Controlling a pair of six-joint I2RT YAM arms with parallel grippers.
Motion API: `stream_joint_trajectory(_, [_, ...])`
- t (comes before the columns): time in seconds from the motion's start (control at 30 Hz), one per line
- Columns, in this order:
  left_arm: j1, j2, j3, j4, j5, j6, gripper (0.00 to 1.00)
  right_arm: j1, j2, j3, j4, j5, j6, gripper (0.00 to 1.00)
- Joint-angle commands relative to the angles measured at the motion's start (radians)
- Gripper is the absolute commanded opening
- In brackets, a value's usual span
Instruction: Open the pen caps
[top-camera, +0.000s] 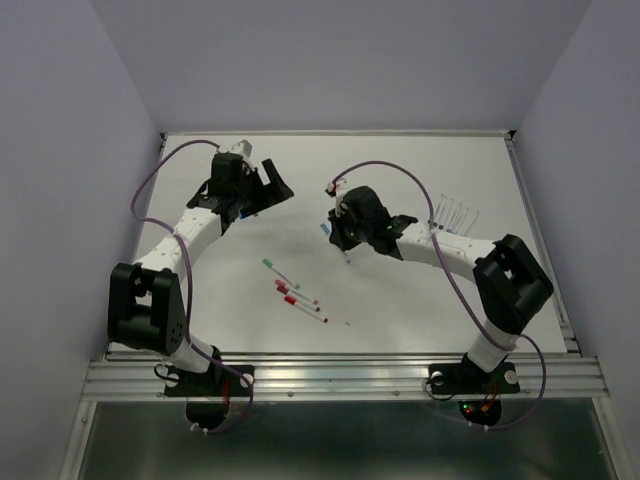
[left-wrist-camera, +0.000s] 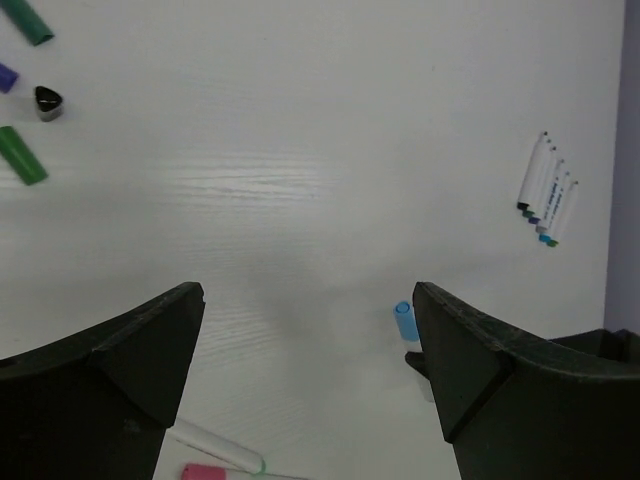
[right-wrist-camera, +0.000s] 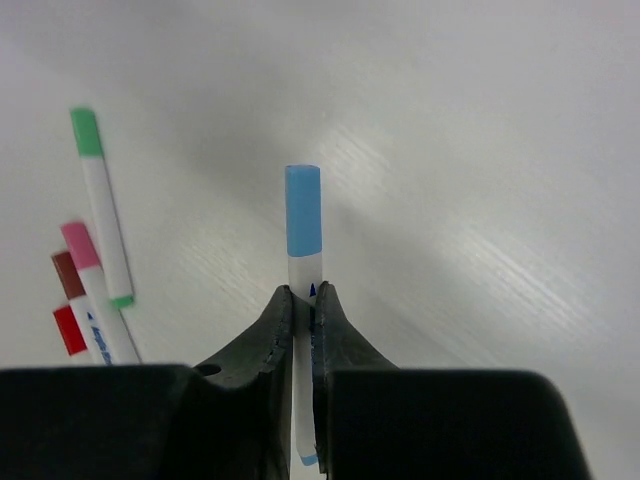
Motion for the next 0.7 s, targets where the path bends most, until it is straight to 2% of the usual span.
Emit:
stream_joint_trajectory(0.0, [-0.046, -0.028, -0.031, 0.163, 0.183, -0.027, 0.97, -0.042, -0.066, 0.033, 0.17, -0.127, 0.013, 0.01])
stream_joint_trajectory(0.1, [-0.076, -0.004, -0.031, 0.225, 0.248, -0.058, 0.95, -0.052, -0.057, 0.069, 0.181, -0.124, 0.024, 0.01])
stream_joint_trajectory(0.27, [-0.108, 0.05, 0.012, 0.232, 0.263, -0.07, 0.94, -0.062, -0.039, 0.109, 0.196, -0.12, 0.024, 0.01])
stream_joint_trajectory(0.4, [-0.122, 0.076, 0.022, 0.236, 0.257, -0.075, 0.88, -0.062, -0.023, 0.141, 0.202, -0.075, 0.021, 0.01])
stream_joint_trajectory(0.57, [-0.131, 0.104, 0.032, 0.252, 0.281, -0.086, 0.74, -0.062, -0.008, 0.162, 0.221, -0.095, 0.021, 0.01])
stream_joint_trajectory(0.6, [-0.133, 0.107, 0.032, 0.26, 0.298, -0.087, 0.64, -0.062, -0.005, 0.165, 0.222, -0.094, 0.019, 0.01])
stream_joint_trajectory(0.67, [-0.136, 0.113, 0.036, 0.271, 0.303, -0.096, 0.51, -0.062, 0.001, 0.168, 0.222, -0.097, 0.019, 0.01])
